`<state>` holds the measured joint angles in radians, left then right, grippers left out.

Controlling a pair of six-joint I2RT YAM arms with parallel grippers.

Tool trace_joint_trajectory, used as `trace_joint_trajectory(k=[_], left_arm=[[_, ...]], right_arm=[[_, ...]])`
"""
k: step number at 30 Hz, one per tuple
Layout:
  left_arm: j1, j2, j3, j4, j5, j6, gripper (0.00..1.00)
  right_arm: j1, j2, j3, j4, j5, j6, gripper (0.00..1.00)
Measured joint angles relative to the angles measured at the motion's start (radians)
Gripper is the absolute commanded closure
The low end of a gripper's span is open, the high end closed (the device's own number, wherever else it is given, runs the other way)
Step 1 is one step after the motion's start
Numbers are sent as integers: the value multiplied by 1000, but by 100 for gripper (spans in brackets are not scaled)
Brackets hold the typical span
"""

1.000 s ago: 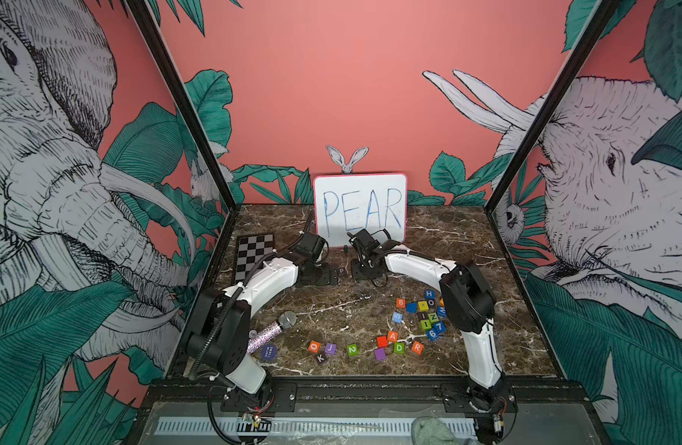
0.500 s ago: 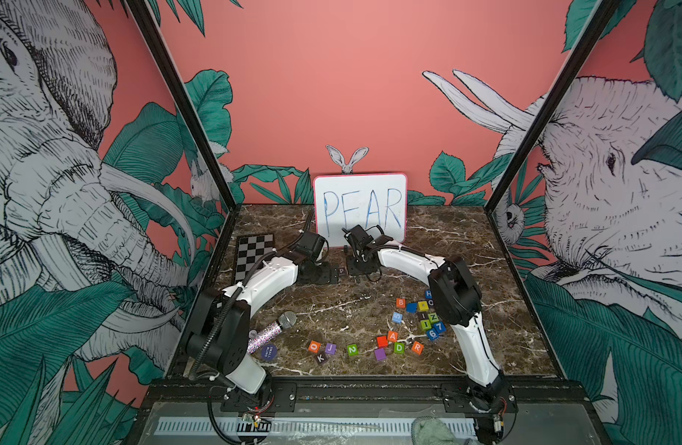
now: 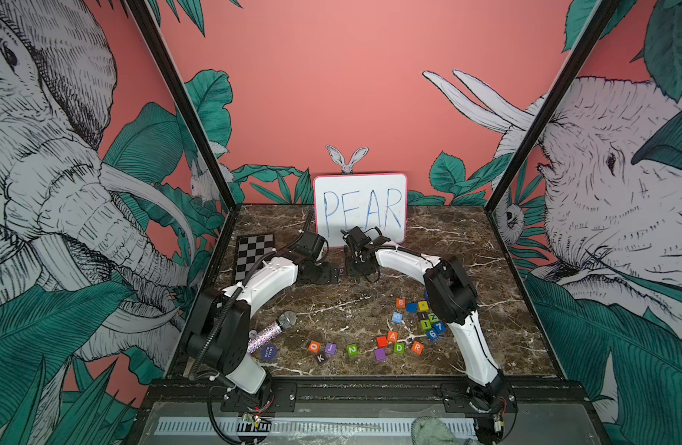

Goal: Spell the uppercase word “pear” with letter blocks
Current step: Place the letter block at the center of the board.

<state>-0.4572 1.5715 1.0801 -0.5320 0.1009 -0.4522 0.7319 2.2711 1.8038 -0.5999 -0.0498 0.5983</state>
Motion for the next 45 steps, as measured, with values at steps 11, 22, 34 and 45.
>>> trace_joint_trajectory(k=[11, 22, 34, 45], left_arm=[[5, -1, -16, 2, 0, 0, 1], [10, -4, -33, 11, 8, -1, 1], [10, -5, -38, 27, 34, -3, 1], [10, -22, -55, 37, 37, -3, 1]], right_arm=[[17, 6, 11, -4, -12, 5, 73], [21, 6, 11, -11, 9, 21, 73], [20, 6, 41, -18, 39, 73, 72], [14, 6, 39, -18, 57, 100, 70]])
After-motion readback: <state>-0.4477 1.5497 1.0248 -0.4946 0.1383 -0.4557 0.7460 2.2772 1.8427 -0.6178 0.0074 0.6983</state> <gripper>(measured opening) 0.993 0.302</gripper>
